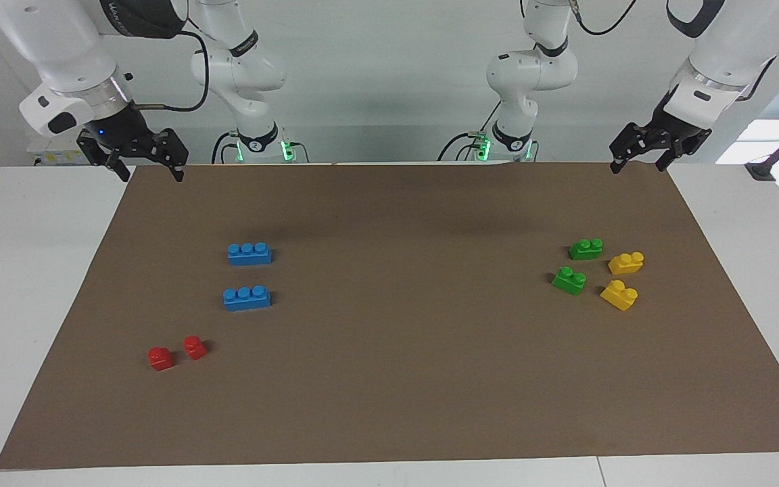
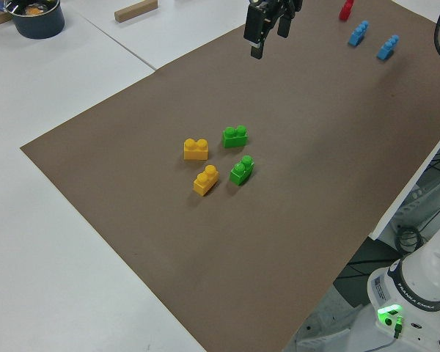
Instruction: Remove green block with left arm and hold with right
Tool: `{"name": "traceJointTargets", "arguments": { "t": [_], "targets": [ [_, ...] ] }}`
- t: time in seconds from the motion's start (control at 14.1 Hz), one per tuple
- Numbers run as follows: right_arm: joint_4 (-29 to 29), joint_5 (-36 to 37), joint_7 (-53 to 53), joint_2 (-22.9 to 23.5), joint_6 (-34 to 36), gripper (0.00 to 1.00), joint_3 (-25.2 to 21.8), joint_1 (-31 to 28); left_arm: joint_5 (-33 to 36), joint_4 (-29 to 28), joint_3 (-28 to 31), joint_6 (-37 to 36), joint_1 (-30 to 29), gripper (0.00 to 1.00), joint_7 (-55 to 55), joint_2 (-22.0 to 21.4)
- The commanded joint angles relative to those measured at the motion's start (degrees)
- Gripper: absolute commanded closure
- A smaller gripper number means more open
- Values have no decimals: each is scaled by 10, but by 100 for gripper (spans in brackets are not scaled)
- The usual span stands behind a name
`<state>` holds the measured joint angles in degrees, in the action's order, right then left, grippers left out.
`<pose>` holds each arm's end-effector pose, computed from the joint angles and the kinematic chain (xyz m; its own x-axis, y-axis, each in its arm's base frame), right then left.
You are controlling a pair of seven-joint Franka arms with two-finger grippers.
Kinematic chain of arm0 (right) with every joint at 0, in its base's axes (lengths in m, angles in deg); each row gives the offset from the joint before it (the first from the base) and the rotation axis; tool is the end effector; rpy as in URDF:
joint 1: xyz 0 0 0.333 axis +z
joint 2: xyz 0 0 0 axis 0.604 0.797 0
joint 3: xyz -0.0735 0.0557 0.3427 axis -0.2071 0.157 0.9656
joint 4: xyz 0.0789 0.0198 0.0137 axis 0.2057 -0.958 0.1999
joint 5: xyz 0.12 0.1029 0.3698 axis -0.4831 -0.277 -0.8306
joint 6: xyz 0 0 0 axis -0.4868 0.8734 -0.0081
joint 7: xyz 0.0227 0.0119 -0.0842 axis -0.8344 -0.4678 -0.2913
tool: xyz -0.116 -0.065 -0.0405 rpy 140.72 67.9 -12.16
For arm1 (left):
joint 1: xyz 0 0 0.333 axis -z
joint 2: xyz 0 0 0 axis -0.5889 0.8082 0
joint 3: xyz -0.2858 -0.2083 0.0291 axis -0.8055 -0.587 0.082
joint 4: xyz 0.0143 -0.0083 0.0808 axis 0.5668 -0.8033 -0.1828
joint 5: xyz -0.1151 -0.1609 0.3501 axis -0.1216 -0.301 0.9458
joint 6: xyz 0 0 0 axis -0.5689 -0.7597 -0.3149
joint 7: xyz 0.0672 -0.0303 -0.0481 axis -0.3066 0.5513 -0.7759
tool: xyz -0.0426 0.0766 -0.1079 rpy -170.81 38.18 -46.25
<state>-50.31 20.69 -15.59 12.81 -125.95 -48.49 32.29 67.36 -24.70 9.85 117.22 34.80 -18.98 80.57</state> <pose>0.5414 -0.0301 0.6307 0.9982 -0.0256 -0.0550 -0.0252 -0.9996 0.0084 0.5275 -0.0012 0.6377 0.9989 0.0165 -0.0443 0.0183 -0.9990 0.0410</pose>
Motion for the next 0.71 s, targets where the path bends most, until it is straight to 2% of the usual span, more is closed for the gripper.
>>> {"name": "traceJointTargets", "arguments": {
  "t": [0.0, 0.64],
  "targets": [
    [-2, 6, -5, -5, -6, 0, 2, -5, -11, 1, 0, -7, -5, 0, -8, -6],
    [-2, 3, -5, -4, -13, 0, -1, -8, -9, 2, -1, -9, -5, 0, -7, -10]
  ]
}}
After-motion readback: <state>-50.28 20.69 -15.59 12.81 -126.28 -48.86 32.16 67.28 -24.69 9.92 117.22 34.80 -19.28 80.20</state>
